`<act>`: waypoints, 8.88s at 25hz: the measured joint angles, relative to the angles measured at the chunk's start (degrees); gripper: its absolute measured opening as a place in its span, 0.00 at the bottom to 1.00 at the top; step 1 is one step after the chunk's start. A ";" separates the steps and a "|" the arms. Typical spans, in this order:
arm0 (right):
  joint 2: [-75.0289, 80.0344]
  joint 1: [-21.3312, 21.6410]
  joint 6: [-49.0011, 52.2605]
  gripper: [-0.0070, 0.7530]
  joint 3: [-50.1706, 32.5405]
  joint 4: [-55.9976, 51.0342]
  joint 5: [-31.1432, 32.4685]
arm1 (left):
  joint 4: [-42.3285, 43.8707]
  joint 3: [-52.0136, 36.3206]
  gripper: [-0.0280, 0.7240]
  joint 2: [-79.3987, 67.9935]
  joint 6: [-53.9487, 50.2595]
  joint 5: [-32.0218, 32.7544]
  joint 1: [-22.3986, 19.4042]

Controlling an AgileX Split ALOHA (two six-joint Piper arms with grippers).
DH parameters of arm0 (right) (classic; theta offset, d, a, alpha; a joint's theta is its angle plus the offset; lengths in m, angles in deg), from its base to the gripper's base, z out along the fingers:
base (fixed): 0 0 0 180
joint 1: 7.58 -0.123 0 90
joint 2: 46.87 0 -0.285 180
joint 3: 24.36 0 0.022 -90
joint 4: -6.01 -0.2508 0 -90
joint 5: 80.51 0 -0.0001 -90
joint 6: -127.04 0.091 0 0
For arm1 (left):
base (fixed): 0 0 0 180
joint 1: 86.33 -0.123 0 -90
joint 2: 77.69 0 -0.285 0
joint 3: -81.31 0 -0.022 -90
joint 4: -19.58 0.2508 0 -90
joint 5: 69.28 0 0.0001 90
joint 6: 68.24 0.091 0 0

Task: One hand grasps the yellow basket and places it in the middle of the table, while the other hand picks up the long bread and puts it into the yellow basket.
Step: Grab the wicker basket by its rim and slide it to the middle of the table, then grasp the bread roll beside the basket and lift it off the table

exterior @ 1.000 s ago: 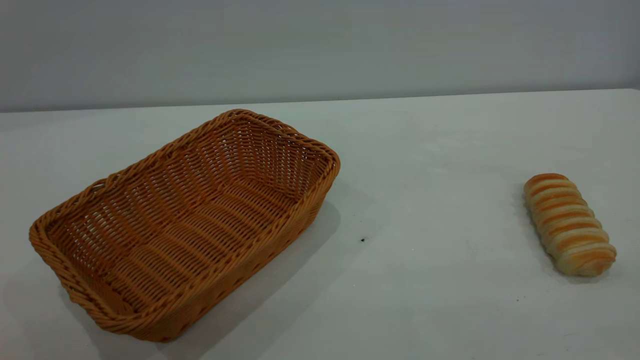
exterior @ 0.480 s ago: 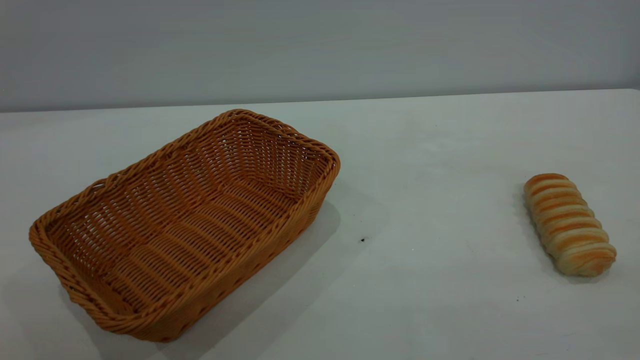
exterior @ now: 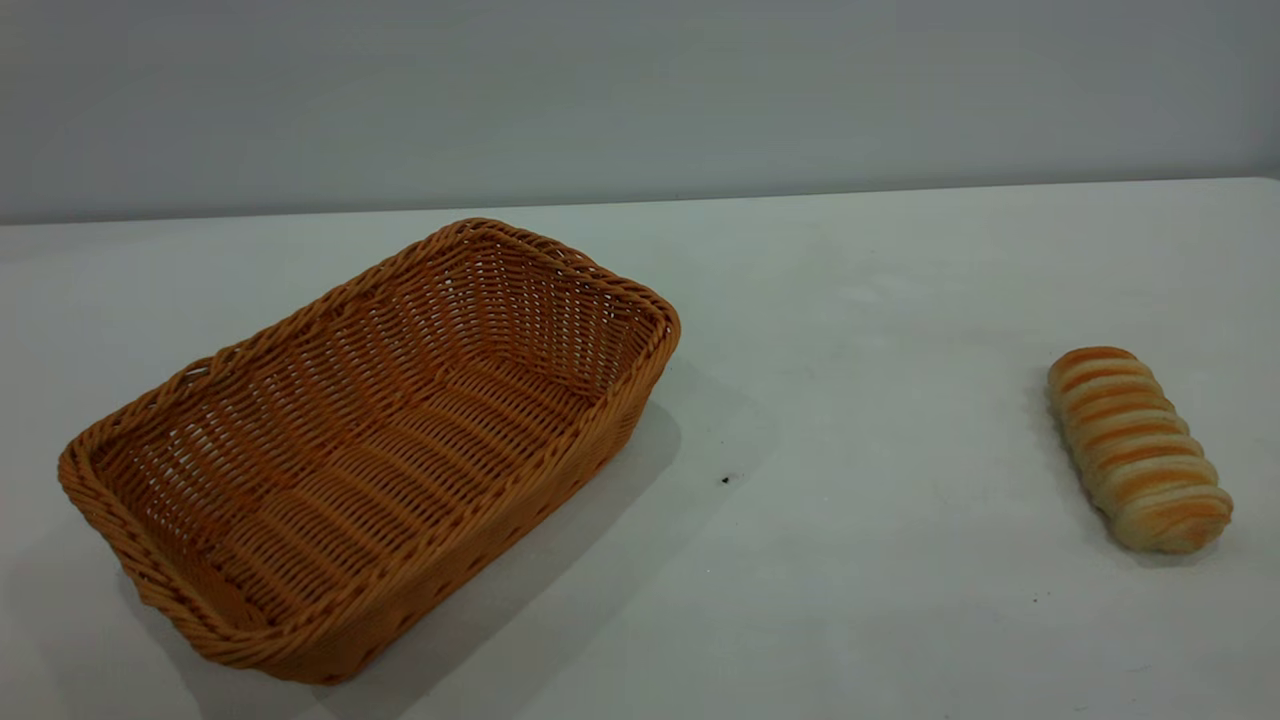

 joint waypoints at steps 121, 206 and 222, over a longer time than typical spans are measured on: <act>39.13 -14.80 8.52 0.66 11.31 4.07 -15.36 | 4.75 17.76 0.20 -107.80 -42.98 -52.64 14.06; 111.49 -7.58 -0.52 0.79 35.96 -6.27 -27.72 | -10.15 31.86 0.81 -83.32 11.85 -29.09 14.16; 121.62 -7.20 -4.80 0.79 41.61 -6.52 -28.58 | -6.11 18.95 0.81 -63.43 5.78 -26.57 14.16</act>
